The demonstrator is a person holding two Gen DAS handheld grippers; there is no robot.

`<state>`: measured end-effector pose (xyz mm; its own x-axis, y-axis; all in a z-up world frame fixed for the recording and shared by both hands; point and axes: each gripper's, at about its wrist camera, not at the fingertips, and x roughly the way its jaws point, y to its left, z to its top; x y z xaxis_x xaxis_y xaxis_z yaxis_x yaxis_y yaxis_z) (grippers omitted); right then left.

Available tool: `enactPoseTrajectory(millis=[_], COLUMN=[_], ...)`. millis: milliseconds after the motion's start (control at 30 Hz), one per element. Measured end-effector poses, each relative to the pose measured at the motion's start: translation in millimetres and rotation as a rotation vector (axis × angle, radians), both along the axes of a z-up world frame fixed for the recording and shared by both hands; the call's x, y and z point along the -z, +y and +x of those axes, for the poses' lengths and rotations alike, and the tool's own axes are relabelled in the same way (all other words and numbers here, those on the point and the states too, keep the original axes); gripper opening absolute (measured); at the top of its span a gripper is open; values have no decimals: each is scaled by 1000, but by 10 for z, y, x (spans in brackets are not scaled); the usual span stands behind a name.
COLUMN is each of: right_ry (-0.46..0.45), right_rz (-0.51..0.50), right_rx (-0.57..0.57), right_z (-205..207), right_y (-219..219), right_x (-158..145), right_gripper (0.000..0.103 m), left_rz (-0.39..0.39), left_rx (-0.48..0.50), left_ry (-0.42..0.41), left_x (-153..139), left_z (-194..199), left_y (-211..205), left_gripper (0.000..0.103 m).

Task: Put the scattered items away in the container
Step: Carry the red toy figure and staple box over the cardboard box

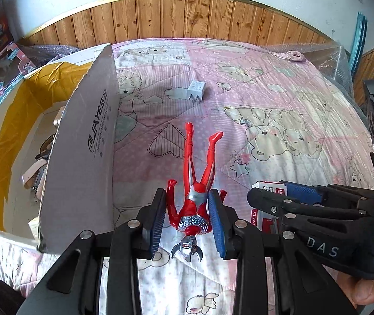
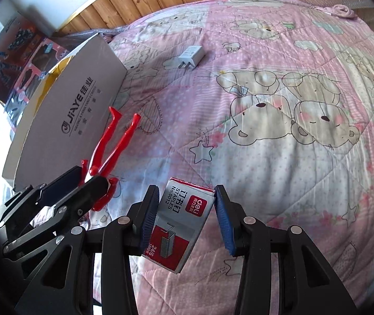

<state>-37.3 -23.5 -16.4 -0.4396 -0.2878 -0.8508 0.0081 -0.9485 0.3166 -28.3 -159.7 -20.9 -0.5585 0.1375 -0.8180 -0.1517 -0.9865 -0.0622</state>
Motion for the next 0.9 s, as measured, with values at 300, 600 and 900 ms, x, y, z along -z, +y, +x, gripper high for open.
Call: enactPoseTrajectory(millis=[300,600,900], right_ry=[33,62,104], right_rz=[7,20,41], right_rx=[19,10,-40], right_z=[144,299,328], right_y=[84,-55,-349], right_x=[-187,-391,-619], right_gripper=[45,45,45], left_rz=[22,55,96], left_rx=[8,-3,-52], left_ry=[19,67,98], left_x=[-165,-385,-550], left_z=[181,353,479], left_y=[96,-22,-307], left_gripper=[34,34,34])
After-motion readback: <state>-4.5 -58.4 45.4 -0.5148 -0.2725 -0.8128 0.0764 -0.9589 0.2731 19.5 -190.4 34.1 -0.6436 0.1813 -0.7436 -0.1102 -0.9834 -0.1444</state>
